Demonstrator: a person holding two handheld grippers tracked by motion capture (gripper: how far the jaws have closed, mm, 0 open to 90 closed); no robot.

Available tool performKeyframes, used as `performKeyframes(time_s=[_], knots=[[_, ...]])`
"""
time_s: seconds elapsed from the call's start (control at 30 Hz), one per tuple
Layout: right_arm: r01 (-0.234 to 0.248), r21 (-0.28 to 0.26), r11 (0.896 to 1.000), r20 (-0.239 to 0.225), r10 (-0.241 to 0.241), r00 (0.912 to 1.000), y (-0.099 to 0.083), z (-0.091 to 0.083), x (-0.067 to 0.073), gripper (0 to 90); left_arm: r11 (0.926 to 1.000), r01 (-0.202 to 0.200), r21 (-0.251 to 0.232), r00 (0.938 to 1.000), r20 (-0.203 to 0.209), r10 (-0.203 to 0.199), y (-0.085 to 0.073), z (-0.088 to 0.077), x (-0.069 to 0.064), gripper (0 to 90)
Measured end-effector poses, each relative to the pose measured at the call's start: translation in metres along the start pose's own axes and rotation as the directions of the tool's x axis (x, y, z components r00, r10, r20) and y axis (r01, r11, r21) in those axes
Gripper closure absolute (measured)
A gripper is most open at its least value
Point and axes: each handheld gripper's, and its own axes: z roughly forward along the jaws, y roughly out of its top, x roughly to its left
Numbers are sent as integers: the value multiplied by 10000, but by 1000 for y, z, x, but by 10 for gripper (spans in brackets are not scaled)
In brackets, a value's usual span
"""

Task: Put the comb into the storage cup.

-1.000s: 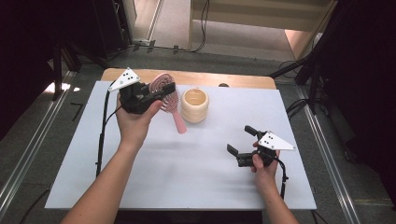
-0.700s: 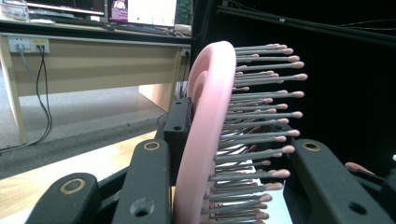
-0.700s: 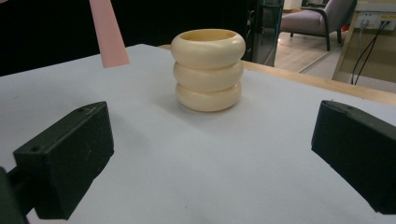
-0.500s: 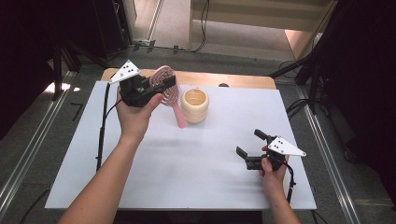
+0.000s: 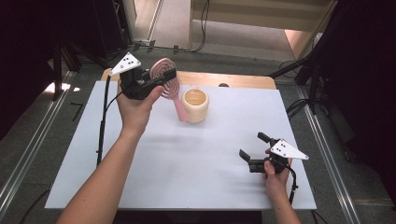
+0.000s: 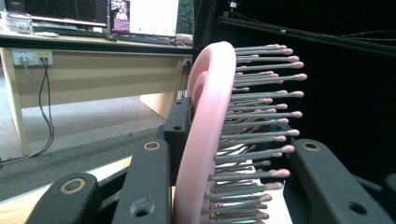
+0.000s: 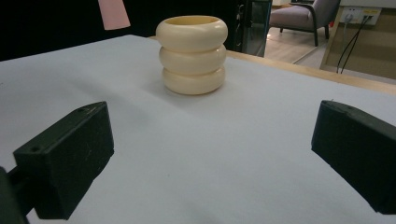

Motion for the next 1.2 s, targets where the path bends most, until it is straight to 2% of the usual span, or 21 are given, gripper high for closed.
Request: performKeyframes(time_s=[0.2,0.4,0.63,0.83,1.2], knots=[[58,10,10000,-22,-58,10000,-2,0,-1,0,10000,17,-36,10000,-44,-17,3,7,2,646],[-94,-106,9999,10,95,10000,-2,-3,-3,0,10000,-18,-30,10000,-66,18,6,15,3,646],[-146,-179,9997,17,146,9999,-1,-5,-5,0,9999,-82,-113,10000,-22,82,15,22,3,646],[-163,-258,9995,-66,161,9998,0,-6,-5,0,9995,-296,-83,9995,-126,295,20,29,3,646],[-159,-239,9996,-120,156,9998,0,-6,-5,0,9993,-249,-265,9992,-321,240,22,38,10,646]])
